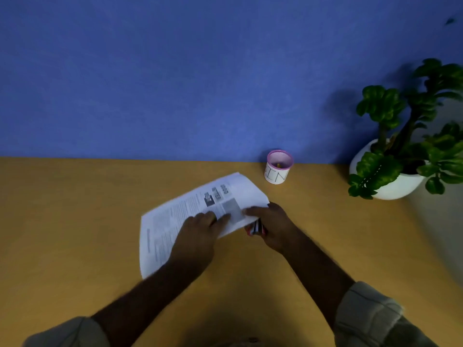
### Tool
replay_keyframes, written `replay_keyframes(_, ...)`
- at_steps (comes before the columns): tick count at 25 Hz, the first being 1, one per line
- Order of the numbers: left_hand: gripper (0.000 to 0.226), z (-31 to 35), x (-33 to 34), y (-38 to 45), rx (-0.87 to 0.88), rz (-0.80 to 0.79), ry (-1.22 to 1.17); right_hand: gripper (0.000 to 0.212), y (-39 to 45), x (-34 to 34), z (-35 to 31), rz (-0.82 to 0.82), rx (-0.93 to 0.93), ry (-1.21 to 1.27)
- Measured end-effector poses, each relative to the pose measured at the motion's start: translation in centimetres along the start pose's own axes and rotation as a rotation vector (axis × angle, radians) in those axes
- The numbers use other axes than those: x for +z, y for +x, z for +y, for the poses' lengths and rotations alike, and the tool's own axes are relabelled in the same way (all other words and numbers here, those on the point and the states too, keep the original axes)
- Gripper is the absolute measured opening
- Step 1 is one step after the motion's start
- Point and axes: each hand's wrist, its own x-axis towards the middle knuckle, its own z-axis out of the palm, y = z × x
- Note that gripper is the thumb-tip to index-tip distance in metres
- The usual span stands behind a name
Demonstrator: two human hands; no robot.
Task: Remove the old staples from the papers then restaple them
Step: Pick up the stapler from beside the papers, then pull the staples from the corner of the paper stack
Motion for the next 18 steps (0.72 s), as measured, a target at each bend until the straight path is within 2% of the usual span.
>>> replay_keyframes(3, 0.043, 1.0, 3.6, -3.2, 0.058, -0.17, -0.025, 0.024, 0.0, -1.9, 3.4, 0.156, 0.08, -0.201)
replay_keyframes(7, 0.058, 1.7, 6.7, -5.6, -0.033, -0.538, -0.116, 0.025, -0.4, -4.8, 6.9, 0.296, 0.178, -0.319)
replay_keyframes(9, 0.062, 1.6, 7.6, -6.1, -0.065, -0.67, -0.097, 0.014, -0.7, -5.9, 7.9, 0.349, 0.216, -0.316)
replay_keyframes(11, 0.068, 1.3, 8.0, -6.4, -0.088, -0.695, -0.116, 0.007, -1.1, -6.8, 8.3, 0.391, 0.231, -0.287)
replay_keyframes(14, 0.063, 0.9, 8.6, -6.4, -0.105, -0.597, -0.202, 0.024, -1.4, -7.4, 8.6, 0.451, 0.244, -0.234)
replay_keyframes(18, 0.05, 0.3, 9.8, -5.1, -0.162, -0.517, -0.4, 0.031, -2.6, -7.3, 9.2, 0.522, 0.262, -0.173)
